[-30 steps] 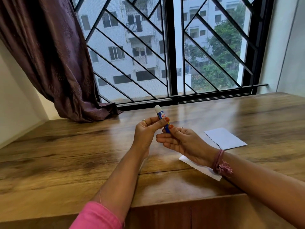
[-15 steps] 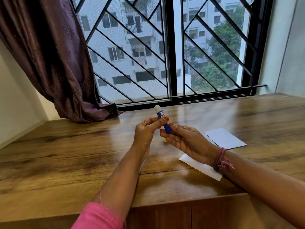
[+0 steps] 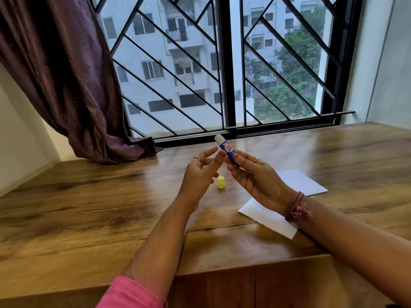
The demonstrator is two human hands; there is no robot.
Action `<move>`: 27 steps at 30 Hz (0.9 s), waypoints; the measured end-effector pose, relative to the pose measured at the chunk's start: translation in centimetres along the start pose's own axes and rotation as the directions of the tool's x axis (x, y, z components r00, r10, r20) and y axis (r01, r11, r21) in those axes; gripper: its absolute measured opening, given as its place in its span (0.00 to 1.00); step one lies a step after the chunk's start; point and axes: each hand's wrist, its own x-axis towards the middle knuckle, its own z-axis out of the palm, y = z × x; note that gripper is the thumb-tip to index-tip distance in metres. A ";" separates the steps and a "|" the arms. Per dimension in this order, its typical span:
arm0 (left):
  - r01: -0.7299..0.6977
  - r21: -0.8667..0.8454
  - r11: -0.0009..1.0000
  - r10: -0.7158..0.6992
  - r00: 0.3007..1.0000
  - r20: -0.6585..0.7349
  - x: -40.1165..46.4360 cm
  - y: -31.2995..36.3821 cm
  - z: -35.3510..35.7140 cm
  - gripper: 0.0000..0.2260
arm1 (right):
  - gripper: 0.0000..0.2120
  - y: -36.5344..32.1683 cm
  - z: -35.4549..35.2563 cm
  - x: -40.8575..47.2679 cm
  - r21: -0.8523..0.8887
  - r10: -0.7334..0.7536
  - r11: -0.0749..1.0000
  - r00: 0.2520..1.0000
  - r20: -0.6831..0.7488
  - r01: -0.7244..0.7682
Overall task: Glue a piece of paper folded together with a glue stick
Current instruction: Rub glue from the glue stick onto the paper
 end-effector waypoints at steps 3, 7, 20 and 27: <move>-0.051 0.134 0.990 0.048 0.999 0.024 0.0 -0.1 -0.6 0.08 | 0.13 -0.6 -0.2 0.1 0.032 -0.044 0.998 0.991 -0.124 0.048; -0.201 0.405 0.892 0.044 0.931 0.363 -0.8 -1.3 -1.1 0.04 | 0.11 -1.1 -0.5 0.1 0.043 -0.076 0.995 0.960 -0.270 0.091; -0.245 0.435 0.866 -0.014 0.859 0.512 -2.2 -2.7 -2.5 0.09 | 0.10 -2.1 -1.5 -2.1 -0.066 0.038 0.996 0.933 -0.357 -0.066; -0.279 0.407 0.870 0.039 0.860 0.508 -2.5 -2.5 -2.3 0.07 | 0.11 -2.9 -2.0 -4.6 -0.260 0.065 0.957 0.966 -0.251 -0.132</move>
